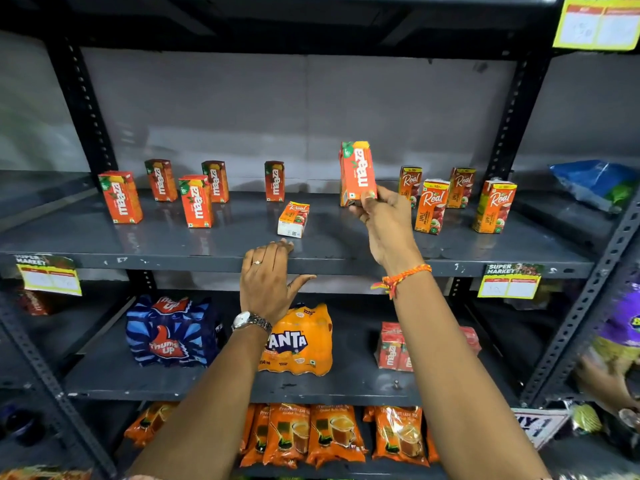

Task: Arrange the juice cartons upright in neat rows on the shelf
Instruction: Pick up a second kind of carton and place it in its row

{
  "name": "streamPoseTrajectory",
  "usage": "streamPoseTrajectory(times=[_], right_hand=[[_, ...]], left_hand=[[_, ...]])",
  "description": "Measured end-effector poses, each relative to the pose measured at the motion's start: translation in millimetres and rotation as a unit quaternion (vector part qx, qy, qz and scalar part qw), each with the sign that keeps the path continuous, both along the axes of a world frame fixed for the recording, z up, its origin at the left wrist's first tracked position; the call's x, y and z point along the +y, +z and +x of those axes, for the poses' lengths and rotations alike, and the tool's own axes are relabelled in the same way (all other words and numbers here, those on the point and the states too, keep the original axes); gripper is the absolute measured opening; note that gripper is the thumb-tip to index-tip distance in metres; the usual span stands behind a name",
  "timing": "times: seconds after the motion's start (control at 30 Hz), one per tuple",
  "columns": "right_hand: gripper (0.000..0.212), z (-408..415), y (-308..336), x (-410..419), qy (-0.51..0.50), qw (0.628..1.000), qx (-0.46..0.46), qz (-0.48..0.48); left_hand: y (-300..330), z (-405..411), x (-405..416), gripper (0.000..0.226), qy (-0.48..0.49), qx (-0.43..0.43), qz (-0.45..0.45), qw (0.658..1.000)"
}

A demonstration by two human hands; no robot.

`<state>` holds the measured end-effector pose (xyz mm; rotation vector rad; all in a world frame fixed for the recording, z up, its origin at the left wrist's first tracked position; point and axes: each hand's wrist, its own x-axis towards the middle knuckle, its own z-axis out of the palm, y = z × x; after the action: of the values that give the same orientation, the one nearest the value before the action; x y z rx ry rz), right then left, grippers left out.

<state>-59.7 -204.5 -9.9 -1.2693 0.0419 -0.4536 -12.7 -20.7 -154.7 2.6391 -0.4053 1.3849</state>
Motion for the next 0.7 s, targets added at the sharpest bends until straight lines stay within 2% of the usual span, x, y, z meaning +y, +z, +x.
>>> streamPoseTrajectory(times=[0.33,0.43,0.57,0.7], right_hand=[[0.045,-66.3,8.3,-18.7,-0.03,0.982,-0.163,-0.089],[0.05,-74.7,9.8,-27.5,-0.017,0.98,-0.184,-0.076],[0.042,-68.4,15.2,-33.0,0.032,0.987,-0.145,-0.055],[0.04,-49.3,17.8,-35.8,0.079,0.988,-0.078,-0.103]], left_hand=[[-2.4,1.7,-0.2,0.071,-0.003,-0.012,-0.017,1.0],[-1.7,-0.2,-2.5,0.071,-0.006,-0.017,-0.017,1.0],[0.6,-3.2,-4.4,0.072,0.005,0.004,-0.018,1.0],[5.1,-4.6,0.6,0.068,-0.009,0.022,0.001,1.0]])
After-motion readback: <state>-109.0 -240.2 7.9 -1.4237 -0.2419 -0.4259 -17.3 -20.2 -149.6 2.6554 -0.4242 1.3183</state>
